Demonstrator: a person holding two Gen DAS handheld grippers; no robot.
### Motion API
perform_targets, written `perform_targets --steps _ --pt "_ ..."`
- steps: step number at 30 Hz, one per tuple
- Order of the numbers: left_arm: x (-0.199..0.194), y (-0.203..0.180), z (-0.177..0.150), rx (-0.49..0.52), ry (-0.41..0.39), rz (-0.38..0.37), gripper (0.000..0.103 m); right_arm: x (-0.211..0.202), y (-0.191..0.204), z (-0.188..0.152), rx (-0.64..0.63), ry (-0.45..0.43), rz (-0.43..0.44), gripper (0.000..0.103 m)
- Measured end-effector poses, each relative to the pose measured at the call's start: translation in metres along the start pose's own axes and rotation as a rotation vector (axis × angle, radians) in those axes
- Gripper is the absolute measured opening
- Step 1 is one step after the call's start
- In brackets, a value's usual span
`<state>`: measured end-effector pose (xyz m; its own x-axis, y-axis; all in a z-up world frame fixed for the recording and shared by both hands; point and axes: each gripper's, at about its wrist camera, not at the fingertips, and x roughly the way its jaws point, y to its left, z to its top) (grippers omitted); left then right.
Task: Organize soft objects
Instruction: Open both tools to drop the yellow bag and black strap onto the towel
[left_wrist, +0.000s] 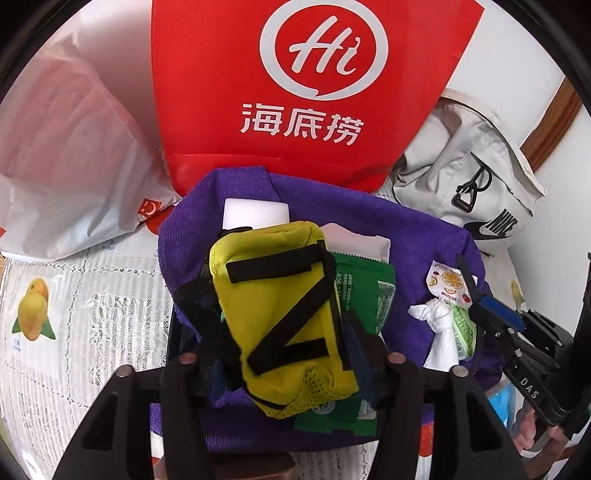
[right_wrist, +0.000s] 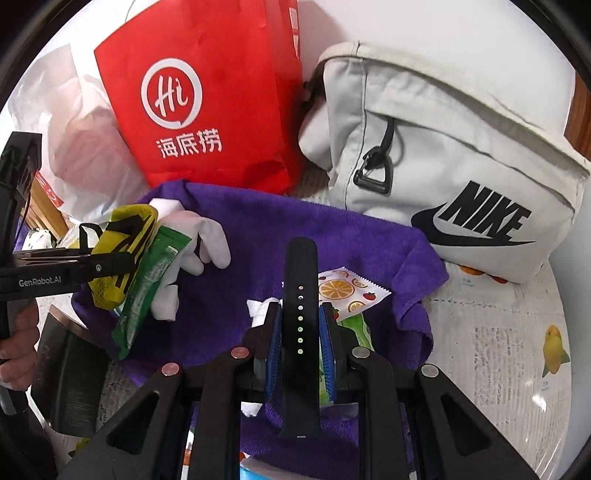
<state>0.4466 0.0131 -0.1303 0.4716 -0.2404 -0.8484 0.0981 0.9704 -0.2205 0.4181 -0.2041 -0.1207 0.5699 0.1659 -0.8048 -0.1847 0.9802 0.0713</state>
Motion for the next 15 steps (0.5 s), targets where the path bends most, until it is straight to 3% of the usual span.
perform_targets --steps 8,12,15 --pt "-0.003 0.006 0.003 -0.013 0.008 -0.022 0.068 0.01 -0.001 0.0 0.016 0.042 0.019 0.023" --pt "-0.012 0.001 0.002 0.019 -0.004 -0.009 0.075 0.004 0.0 -0.001 0.016 0.03 0.016 0.048" --pt "-0.021 -0.001 0.002 0.024 -0.015 0.018 0.075 -0.005 0.002 -0.001 0.011 0.01 0.007 0.048"
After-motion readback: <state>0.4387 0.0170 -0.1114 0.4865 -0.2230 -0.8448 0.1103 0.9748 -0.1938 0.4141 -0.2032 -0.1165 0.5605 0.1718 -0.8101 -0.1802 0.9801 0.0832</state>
